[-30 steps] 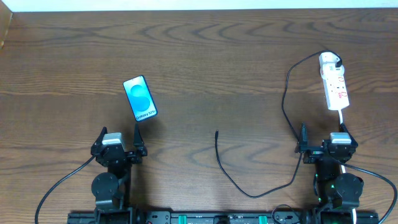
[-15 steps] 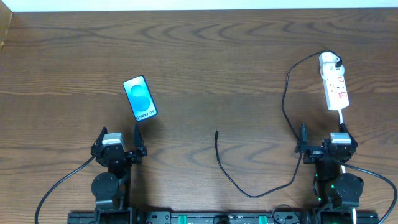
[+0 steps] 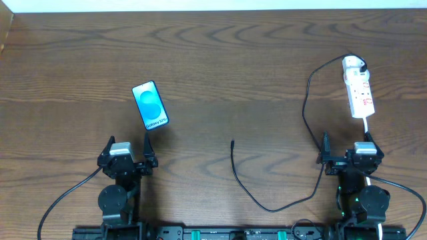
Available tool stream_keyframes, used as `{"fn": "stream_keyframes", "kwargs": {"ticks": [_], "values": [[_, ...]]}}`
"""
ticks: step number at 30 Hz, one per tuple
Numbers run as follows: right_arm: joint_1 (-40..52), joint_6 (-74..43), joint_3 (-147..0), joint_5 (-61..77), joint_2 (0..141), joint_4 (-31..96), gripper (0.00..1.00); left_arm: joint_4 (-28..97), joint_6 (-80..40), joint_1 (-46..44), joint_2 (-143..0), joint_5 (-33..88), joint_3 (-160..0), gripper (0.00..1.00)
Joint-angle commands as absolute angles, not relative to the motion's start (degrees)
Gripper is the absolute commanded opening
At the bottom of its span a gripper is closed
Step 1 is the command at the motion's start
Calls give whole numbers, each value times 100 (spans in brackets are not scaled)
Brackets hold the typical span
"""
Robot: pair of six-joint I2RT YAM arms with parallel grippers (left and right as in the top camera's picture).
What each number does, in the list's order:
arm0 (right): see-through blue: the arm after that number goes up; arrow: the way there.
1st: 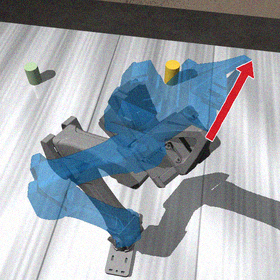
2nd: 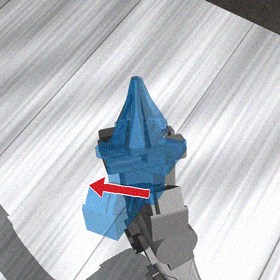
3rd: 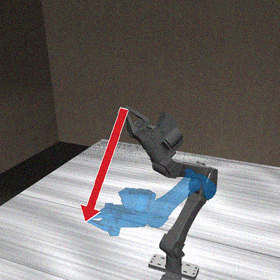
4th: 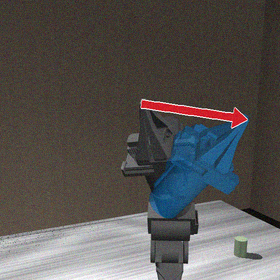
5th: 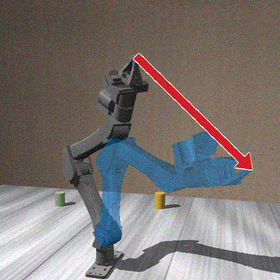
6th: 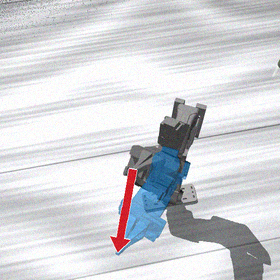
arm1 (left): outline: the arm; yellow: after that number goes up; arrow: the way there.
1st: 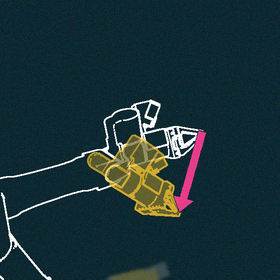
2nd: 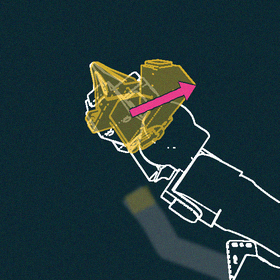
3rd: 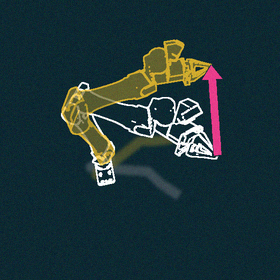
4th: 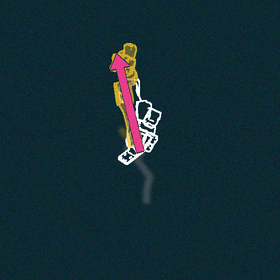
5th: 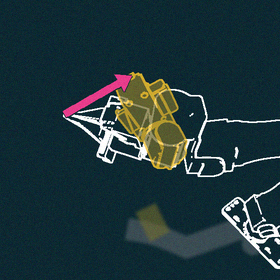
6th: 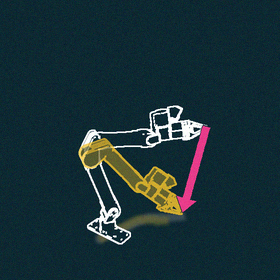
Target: Plug charger to phone and switch on socket
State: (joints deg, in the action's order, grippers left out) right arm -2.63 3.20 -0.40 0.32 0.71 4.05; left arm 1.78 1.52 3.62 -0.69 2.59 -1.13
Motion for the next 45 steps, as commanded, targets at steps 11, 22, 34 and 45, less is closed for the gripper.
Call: {"fn": "stream_keyframes", "kwargs": {"ticks": [11, 22, 34, 45], "values": [[-215, 349, -32, 14, 38, 434, 99, 405, 148, 384, -30, 82, -23, 86], [-215, 349, -32, 14, 38, 434, 99, 405, 145, 384, -30, 84, -23, 86], [-215, 349, -32, 14, 38, 434, 99, 405, -78, 384, -32, 84, -47, 86], [-215, 349, -32, 14, 38, 434, 99, 408, -117, 384, -659, 84, -552, 86]]}}
